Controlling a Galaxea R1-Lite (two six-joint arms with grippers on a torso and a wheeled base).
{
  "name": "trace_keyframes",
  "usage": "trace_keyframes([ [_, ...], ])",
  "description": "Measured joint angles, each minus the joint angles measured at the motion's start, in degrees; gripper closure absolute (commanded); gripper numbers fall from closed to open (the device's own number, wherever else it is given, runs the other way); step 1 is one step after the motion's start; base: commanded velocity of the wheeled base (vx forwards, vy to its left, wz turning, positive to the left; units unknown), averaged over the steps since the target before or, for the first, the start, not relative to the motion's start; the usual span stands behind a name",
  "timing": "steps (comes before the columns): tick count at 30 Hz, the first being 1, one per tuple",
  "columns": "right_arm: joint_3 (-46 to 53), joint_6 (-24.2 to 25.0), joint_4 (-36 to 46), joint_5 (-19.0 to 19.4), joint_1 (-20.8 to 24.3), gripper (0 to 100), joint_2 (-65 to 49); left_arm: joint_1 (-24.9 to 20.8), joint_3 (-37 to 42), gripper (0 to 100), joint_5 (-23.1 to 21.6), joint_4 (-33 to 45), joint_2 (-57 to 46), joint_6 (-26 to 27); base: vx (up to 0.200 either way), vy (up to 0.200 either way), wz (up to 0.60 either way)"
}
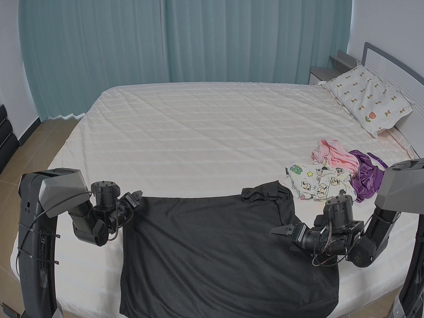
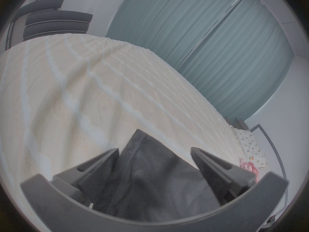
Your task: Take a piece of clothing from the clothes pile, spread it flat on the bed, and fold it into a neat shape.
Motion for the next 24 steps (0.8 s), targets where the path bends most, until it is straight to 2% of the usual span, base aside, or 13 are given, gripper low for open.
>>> trace_keyframes([
  [6, -0.07, -0.05, 0.02, 0.0, -0.02, 0, 0.16, 0.48, -2.68, 100, 1.12, 0.22, 0.77, -0.11, 0.0, 0.0, 0.0],
  [13, -0.4, 0.15, -0.07, -0.13, -0.26, 0, 0.16, 2.12, -7.5, 100, 6.21, 0.17, 2.62, -0.49, 0.0, 0.0, 0.0],
  [21, -0.66, 0.52, -1.94, -0.33, -0.55, 0, 0.2, 2.95, -9.48, 100, 6.64, 0.16, 4.11, -0.85, 0.0, 0.0, 0.0],
  [22, -0.62, 0.55, -2.85, -0.33, -0.59, 0, 0.22, 2.95, -9.55, 0, 6.64, 0.16, 4.19, -0.85, 0.0, 0.0, 0.0],
  [24, -0.49, 0.68, -4.46, -0.35, -0.63, 0, 0.27, 2.93, -9.57, 0, 6.64, 0.16, 4.3, -0.82, 0.0, 0.0, 0.0],
])
